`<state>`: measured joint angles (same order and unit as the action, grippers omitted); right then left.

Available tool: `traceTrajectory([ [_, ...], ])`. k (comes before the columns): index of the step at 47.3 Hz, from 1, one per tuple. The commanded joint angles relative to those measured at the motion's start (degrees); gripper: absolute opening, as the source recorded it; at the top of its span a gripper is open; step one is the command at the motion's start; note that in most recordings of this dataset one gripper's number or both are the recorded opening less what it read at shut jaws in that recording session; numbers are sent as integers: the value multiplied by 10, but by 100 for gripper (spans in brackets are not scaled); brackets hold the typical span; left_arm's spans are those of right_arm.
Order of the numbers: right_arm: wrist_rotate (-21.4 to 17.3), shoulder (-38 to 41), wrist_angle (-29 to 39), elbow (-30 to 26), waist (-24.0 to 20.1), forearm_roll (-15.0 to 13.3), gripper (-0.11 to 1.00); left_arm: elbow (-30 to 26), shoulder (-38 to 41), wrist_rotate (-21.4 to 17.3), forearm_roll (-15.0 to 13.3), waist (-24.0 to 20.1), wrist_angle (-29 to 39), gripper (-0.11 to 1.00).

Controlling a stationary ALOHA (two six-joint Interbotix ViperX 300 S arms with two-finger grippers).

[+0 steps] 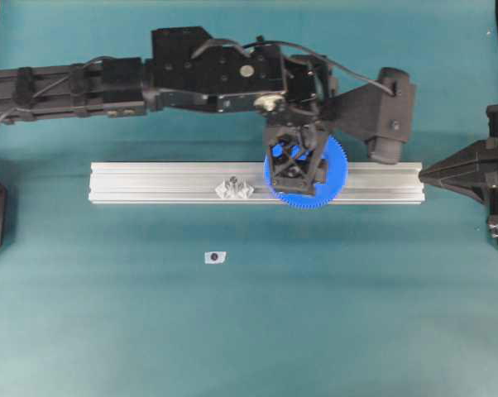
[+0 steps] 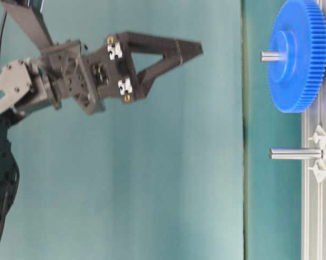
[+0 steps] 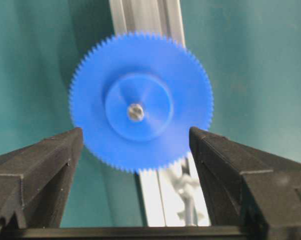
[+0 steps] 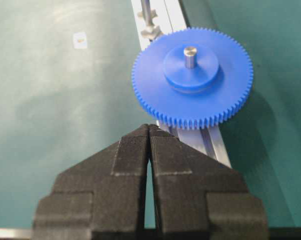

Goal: Find the location of the shaft and insert the large gear.
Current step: 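Withdraw the open left gripper away from the mounted gear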

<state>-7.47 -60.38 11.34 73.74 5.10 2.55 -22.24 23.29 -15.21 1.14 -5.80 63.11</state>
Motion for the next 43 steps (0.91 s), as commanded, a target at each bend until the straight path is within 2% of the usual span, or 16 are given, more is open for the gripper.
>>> traceTrajectory([
  [1, -5, 3, -3, -6, 2, -1, 1, 18, -47, 9, 1, 5, -26, 83],
  [18, -5, 3, -3, -6, 2, -1, 1, 113, -118, 46, 1, 8, -132, 82],
  [43, -5, 3, -3, -6, 2, -1, 1, 174, -157, 74, 1, 17, -204, 82],
])
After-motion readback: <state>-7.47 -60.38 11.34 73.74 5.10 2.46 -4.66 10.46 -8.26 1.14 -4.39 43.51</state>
